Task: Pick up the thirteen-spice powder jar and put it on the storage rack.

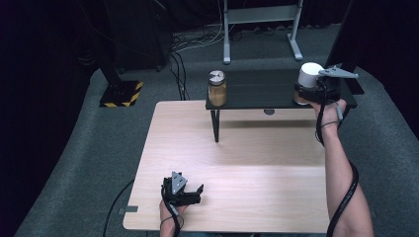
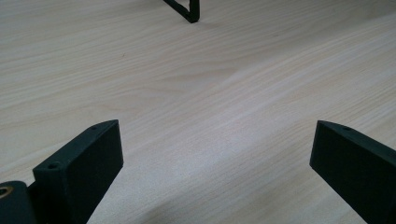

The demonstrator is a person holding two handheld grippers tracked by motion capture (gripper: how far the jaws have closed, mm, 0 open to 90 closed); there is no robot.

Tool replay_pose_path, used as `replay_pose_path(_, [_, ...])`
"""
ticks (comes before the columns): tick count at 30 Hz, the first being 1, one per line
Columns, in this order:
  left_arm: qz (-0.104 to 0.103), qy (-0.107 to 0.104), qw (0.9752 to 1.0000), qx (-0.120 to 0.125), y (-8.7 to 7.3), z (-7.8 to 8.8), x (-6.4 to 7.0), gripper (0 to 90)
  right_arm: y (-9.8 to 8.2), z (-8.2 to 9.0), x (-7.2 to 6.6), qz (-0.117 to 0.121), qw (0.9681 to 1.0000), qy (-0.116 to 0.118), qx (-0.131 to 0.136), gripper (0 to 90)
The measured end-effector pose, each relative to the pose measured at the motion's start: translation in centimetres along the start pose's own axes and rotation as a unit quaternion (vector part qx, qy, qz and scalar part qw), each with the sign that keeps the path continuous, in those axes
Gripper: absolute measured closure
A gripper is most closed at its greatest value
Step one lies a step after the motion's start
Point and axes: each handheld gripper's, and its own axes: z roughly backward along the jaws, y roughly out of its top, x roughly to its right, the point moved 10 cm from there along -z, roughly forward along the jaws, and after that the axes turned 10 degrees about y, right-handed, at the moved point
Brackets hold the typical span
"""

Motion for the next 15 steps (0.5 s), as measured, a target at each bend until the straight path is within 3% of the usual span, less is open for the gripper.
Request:
replay_pose_path(8, [-0.002, -0.001, 1.0000, -0.001, 0.02, 0.01, 0.00, 2.5, 0.29, -0.12, -0.14, -0.001, 1.0000, -0.005, -0.008, 30.5])
replay_pose_path(14, [-0.002, -0.002, 1.0000, -0.003, 0.04, -0.02, -0.03, 2.4, 0.16, 0.06, 0.00, 0.004, 1.0000, 0.004, -0.006, 29.9])
replay_pose_path(15, [-0.001, -0.002, 1.0000, -0.003, 0.04, -0.01, -0.05, 2.4, 0.12, 0.08, 0.02, 0.011, 0.9999, 0.007, -0.007, 25.0])
